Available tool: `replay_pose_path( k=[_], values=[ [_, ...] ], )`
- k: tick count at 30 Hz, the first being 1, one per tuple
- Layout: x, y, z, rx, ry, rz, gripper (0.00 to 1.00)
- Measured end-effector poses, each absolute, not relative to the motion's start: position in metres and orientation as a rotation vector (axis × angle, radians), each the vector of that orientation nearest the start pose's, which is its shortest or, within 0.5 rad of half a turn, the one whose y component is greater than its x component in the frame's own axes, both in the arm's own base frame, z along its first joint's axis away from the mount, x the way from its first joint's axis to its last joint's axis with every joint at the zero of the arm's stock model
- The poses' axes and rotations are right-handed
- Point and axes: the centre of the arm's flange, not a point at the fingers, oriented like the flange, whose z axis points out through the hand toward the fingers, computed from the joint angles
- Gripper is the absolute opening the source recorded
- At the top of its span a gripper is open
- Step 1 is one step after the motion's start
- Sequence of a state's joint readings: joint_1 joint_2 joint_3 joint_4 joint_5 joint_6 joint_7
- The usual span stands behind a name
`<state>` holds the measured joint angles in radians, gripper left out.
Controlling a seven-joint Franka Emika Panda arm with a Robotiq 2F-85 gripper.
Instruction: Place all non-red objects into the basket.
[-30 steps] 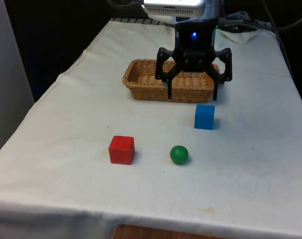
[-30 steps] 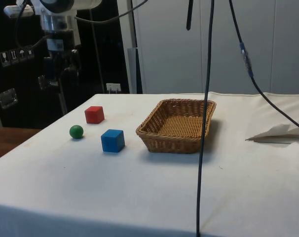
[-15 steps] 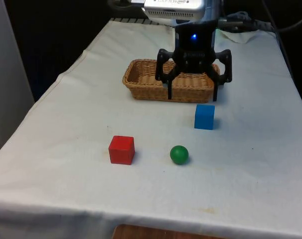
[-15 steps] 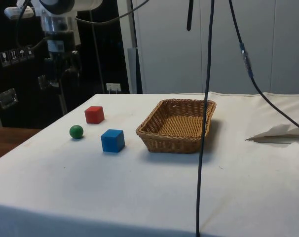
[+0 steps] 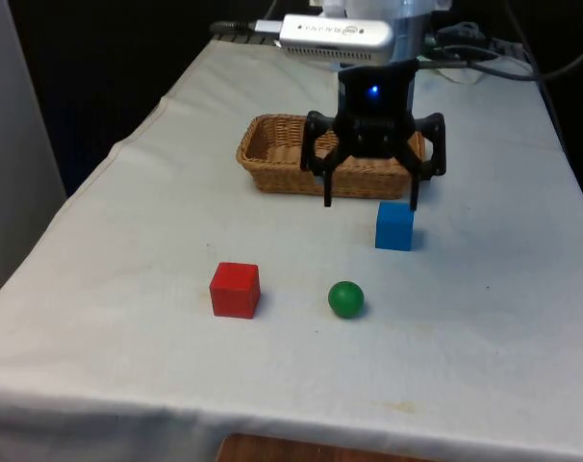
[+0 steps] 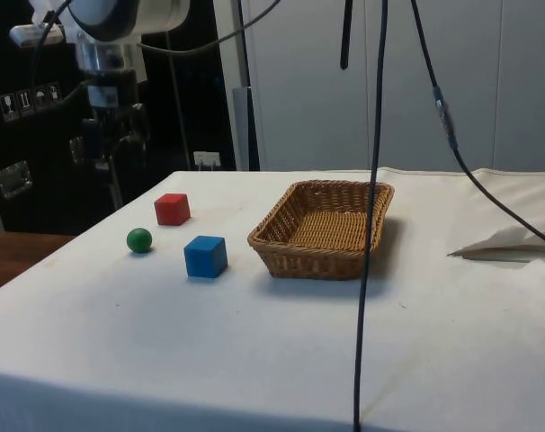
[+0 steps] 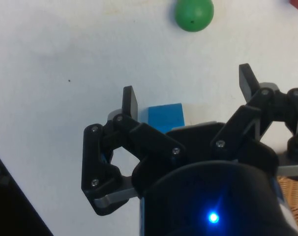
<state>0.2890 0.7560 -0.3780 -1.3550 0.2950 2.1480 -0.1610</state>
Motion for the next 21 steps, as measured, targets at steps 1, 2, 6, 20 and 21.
replay_pose_path(
  k=[1,2,6,20,21],
  values=[
    [0.743,0.010,0.301,-3.147,-0.043,-0.140,1.00],
    [0.743,0.011,0.299,-3.146,-0.042,-0.138,1.00],
    [0.744,0.013,0.289,-3.140,-0.036,-0.133,1.00],
    [0.743,0.025,0.270,-3.131,-0.035,-0.105,1.00],
    [0.743,0.026,0.269,-3.130,-0.036,-0.103,1.00]
  ],
)
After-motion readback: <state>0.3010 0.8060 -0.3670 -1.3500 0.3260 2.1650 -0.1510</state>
